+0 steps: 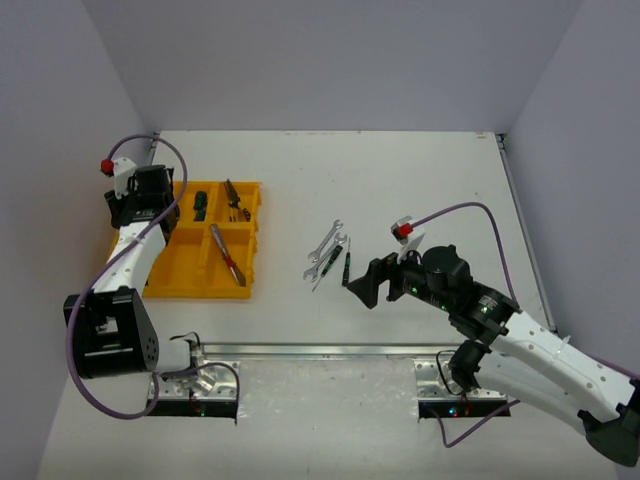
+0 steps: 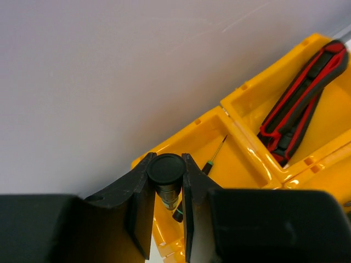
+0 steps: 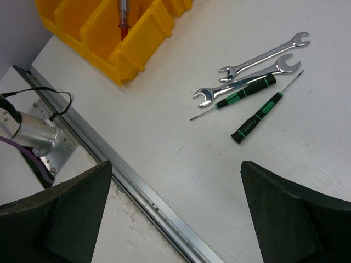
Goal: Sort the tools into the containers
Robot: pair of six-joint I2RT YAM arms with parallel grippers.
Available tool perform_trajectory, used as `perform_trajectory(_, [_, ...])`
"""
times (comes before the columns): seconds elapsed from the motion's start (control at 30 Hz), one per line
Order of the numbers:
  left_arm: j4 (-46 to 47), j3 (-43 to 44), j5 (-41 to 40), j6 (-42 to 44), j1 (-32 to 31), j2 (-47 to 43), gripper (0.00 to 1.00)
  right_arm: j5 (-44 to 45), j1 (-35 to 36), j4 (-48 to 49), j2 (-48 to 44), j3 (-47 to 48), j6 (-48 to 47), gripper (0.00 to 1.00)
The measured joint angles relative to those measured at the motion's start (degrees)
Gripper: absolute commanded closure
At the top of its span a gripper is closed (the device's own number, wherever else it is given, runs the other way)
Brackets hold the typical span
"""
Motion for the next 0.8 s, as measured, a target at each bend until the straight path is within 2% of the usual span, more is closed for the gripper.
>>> perform_trajectory(0.07, [0.48,0.0,-0.69,0.39,0.3,2.74,1.0,-0.58,0.0,0.04,0.08,-0.02,0.0,0.01])
perform_trajectory(0.13, [0.57,0.0,-1.56,0.57,0.53,4.95,0.91,-1.18,0.0,0.1,0.6,-0.02,0.01,0.01])
perform_trajectory(0.23, [0.51,0.0,-1.99,-0.4,0.9,7.95,0.66,-1.99,0.0,0.57,2.19,-0.02,0.12,0.01])
perform_trajectory(0.27, [0.41,0.0,-1.95,-0.83,1.01,8.77,0.53,-2.18,0.0,0.74,2.88,-0.02,0.2,0.01])
perform_trajectory(0.3, [0.26,0.0,-1.88,-1.16,1.1,9.39,0.35,-2.47,0.0,0.94,3.64,-0.02,0.28,0.01])
perform_trajectory(0.33, [0.08,0.0,-1.75,-1.62,1.22,9.85,0.22,-2.8,0.0,1.26,4.48,-0.02,0.31,0.01])
perform_trajectory(0.43, [-1.07,0.05,-1.43,-3.37,1.41,10.01,0.03,-3.08,0.0,1.87,7.12,0.03,0.66,0.01])
perform_trajectory(0.53, [-3.52,0.72,-1.42,-6.27,1.46,9.35,0.0,-2.71,0.0,1.75,11.49,1.15,1.44,0.01])
perform_trajectory(0.67, [-10.38,6.23,0.03,-11.96,1.47,7.3,0.0,1.92,0.01,-1.36,22.97,7.91,5.35,0.01])
perform_trajectory(0.8, [-15.75,10.75,6.02,-16.84,1.51,-0.24,0.0,9.82,0.0,-6.53,34.34,15.87,10.98,0.01])
